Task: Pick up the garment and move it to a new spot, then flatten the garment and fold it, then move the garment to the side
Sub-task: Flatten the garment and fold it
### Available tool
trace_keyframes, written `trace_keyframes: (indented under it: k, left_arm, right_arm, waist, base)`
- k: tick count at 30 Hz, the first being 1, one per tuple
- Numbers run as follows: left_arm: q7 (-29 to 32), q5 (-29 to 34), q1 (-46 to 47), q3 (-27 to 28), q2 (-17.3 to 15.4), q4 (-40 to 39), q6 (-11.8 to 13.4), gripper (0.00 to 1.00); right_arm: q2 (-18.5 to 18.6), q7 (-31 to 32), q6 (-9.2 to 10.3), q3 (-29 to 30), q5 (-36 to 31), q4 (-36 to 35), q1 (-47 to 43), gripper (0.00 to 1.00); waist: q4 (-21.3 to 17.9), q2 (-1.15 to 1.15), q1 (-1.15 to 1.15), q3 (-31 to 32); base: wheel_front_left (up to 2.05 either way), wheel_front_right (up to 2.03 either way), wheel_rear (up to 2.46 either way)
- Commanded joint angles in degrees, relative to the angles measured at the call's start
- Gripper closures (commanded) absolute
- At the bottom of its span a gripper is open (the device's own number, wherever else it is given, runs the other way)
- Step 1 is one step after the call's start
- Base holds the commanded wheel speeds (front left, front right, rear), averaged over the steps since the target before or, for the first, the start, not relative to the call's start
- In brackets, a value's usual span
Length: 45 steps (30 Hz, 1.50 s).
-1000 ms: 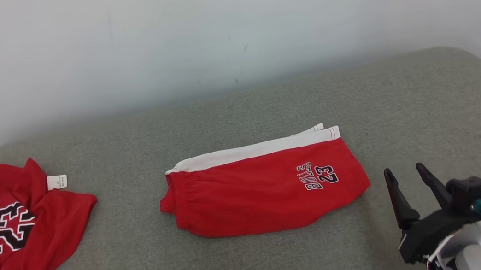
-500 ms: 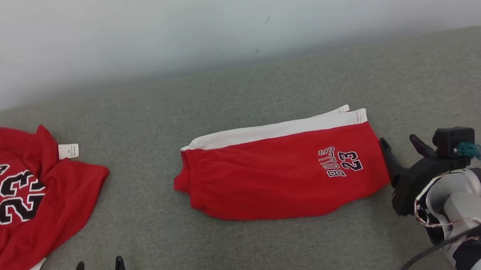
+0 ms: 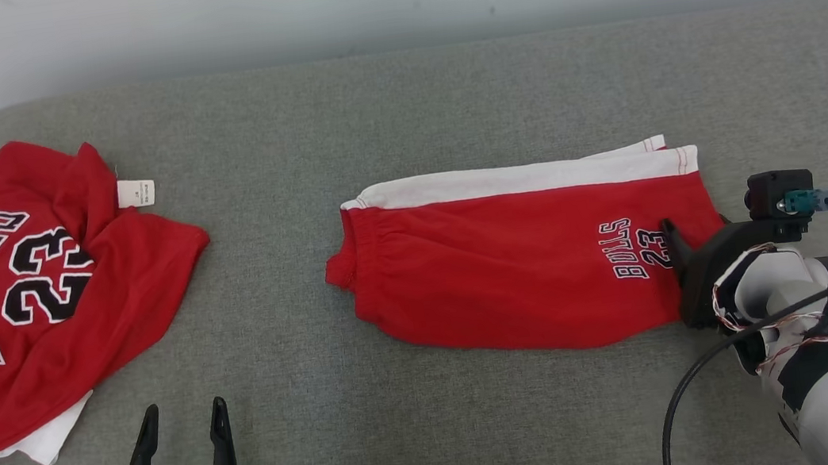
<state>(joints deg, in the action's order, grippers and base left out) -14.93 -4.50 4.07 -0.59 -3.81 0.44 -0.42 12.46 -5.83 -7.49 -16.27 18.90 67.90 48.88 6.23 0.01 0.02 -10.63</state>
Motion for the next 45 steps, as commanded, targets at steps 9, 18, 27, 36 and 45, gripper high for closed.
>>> trace_keyframes:
  k: [9, 18, 27, 36, 45]
  left_arm:
    - [-0.19, -0.38, 1.71, 0.10, 0.15, 0.66, -0.36, 0.00]
    - [-0.19, -0.17, 1.83, 0.76, 0.19, 1.31, -0.07, 0.00]
    - [-0.20, -0.52, -0.20, 1.67, 0.36, 0.34, 0.21, 0.00]
    - [-0.20, -1.32, -1.13, 1.56, 0.57, -0.01, 0.68, 0.00]
    - [-0.20, -1.93, -1.07, 0.58, 0.75, 0.59, 0.60, 0.00]
  right_arm:
    - [-1.59, 0.82, -0.02, -2.46, 1.58, 3.44, 2.47, 0.92]
    - [0.16, -2.92, 0.02, -5.66, 3.89, 3.18, 2.71, 1.00]
    - [4.76, -3.52, 0.02, -8.53, 7.80, 1.63, 1.10, 1.00]
    - [4.98, 2.63, 0.01, -14.86, 20.67, -11.30, -1.41, 1.00]
    - [6.89, 7.36, 0.00, -21.89, 32.78, -24.40, -2.90, 1.00]
  waist:
    - [1.14, -0.01, -0.02, -2.55]
    - [0.31, -0.01, -0.02, -1.77]
    - [-2.41, -0.01, -0.02, 0.71]
    - [-4.82, -0.01, -0.02, 1.71]
    - [-4.01, -0.01, -0.02, 2.92]
  base:
    - [0.00, 0.00, 0.00]
    - [0.00, 0.00, 0.00]
    - [0.00, 0.00, 0.00]
    - [0.00, 0.00, 0.00]
    - [0.00, 0.00, 0.00]
